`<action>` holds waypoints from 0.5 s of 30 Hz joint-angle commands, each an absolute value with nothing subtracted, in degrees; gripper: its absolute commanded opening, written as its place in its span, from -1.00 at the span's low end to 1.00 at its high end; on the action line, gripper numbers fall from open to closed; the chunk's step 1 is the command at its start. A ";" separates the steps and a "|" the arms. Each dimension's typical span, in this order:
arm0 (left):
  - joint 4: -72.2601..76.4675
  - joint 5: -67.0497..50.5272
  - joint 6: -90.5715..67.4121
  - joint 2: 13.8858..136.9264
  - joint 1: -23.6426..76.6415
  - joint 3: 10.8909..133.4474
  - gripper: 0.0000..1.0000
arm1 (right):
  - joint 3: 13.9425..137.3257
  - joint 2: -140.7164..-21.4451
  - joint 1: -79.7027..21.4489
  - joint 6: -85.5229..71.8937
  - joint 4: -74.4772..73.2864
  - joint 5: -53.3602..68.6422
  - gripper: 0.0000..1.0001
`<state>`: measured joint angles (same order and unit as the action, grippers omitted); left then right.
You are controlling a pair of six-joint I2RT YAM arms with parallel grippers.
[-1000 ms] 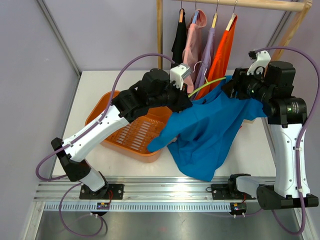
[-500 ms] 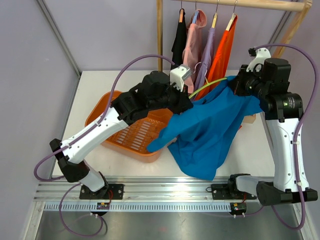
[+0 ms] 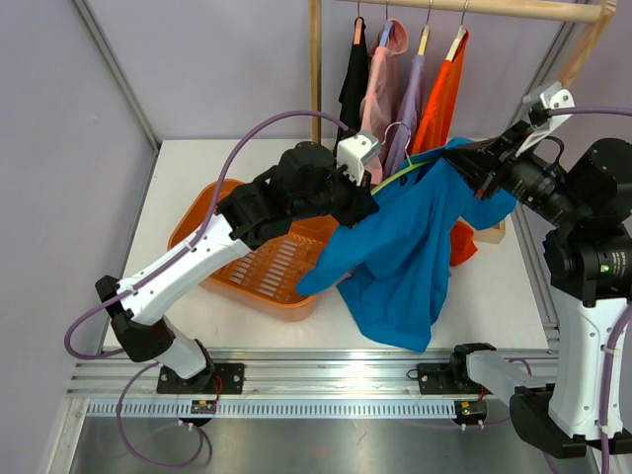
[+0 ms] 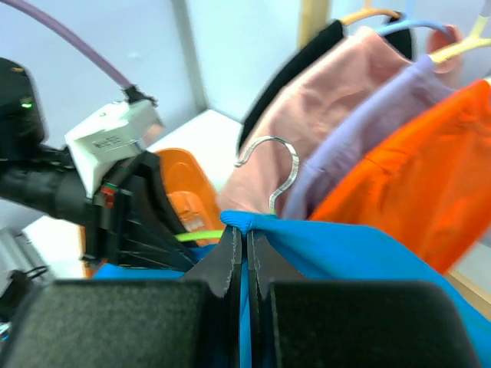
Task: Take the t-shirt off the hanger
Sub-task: Remove the tshirt from the hanger
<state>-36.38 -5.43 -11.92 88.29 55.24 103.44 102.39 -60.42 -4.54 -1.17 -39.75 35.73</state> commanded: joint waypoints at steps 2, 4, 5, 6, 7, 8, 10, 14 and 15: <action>-32.26 -6.24 -8.88 86.93 55.55 105.73 -1.00 | 103.10 -63.80 -4.83 -4.83 -35.41 45.77 -1.00; -30.68 -7.29 -8.00 86.31 55.55 105.30 -1.00 | 103.10 -65.03 -4.92 -2.13 -40.48 47.01 -1.00; -30.06 -7.47 -7.21 85.53 55.55 104.77 -1.00 | 103.27 -66.26 -4.83 -0.54 -42.78 47.89 -1.00; -29.54 -7.56 -6.77 84.91 55.55 104.24 -1.00 | 103.36 -66.88 -4.92 1.73 -45.06 48.60 -1.00; -28.49 -7.91 -6.07 84.38 55.55 103.02 -1.00 | 103.97 -67.49 -4.83 6.02 -50.22 49.21 -1.00; -28.04 -7.91 -4.85 83.94 55.55 102.40 -1.00 | 104.24 -68.37 -4.92 8.24 -52.62 50.70 -1.00; -27.60 -7.73 -3.43 82.62 55.55 100.91 -1.00 | 104.67 -68.82 -4.92 14.98 -58.76 52.81 -1.00; -26.90 -8.52 1.39 80.78 55.55 97.40 -1.00 | 107.83 -69.61 -4.92 24.85 -68.62 56.42 -0.67; -26.46 -9.31 2.28 80.51 55.55 96.51 -1.00 | 108.80 -69.78 -4.92 26.96 -70.38 56.77 -0.43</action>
